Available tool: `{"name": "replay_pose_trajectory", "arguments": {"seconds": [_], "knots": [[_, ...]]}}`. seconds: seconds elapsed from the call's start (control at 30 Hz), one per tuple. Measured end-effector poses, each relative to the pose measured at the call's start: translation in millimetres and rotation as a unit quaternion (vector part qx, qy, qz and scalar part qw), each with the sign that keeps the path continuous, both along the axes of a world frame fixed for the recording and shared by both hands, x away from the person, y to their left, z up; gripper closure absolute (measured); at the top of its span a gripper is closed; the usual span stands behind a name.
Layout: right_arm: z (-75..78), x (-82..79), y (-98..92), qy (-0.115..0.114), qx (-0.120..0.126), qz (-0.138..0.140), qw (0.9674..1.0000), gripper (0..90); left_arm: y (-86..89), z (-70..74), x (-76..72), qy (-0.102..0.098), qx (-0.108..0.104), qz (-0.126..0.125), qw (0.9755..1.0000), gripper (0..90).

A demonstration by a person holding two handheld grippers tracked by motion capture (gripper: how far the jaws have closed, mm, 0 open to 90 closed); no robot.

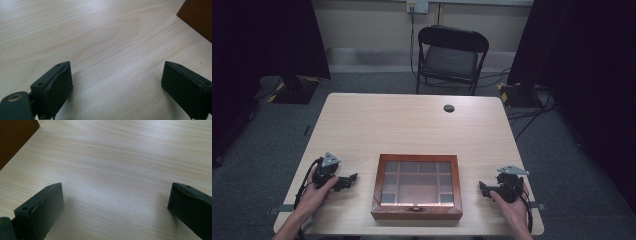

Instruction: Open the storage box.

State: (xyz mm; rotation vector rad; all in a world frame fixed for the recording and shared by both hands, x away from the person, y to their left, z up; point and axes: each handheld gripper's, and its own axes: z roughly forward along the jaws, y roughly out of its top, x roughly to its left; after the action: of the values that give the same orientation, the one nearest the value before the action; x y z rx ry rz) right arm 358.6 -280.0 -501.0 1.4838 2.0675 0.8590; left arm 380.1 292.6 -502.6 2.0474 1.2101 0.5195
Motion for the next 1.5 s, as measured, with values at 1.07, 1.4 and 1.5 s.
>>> {"name": "replay_pose_trajectory", "arguments": {"seconds": [1.07,1.4,1.5], "knots": [[49.5,-16.6,32.0,-0.027,0.08,0.126,0.9885,34.3,0.4,0.0,0.9,-0.001,0.002,-0.003,1.0,8.6],[82.0,-21.0,58.0,-0.029,0.105,0.218,0.9698,43.0,-0.8,-0.3,5.2,0.004,0.005,-0.008,0.9999,4.0],[90.8,-21.3,72.1,-0.023,0.12,0.25,0.9605,48.6,-0.8,-0.3,5.2,0.004,0.006,-0.008,0.9999,4.0]]}}
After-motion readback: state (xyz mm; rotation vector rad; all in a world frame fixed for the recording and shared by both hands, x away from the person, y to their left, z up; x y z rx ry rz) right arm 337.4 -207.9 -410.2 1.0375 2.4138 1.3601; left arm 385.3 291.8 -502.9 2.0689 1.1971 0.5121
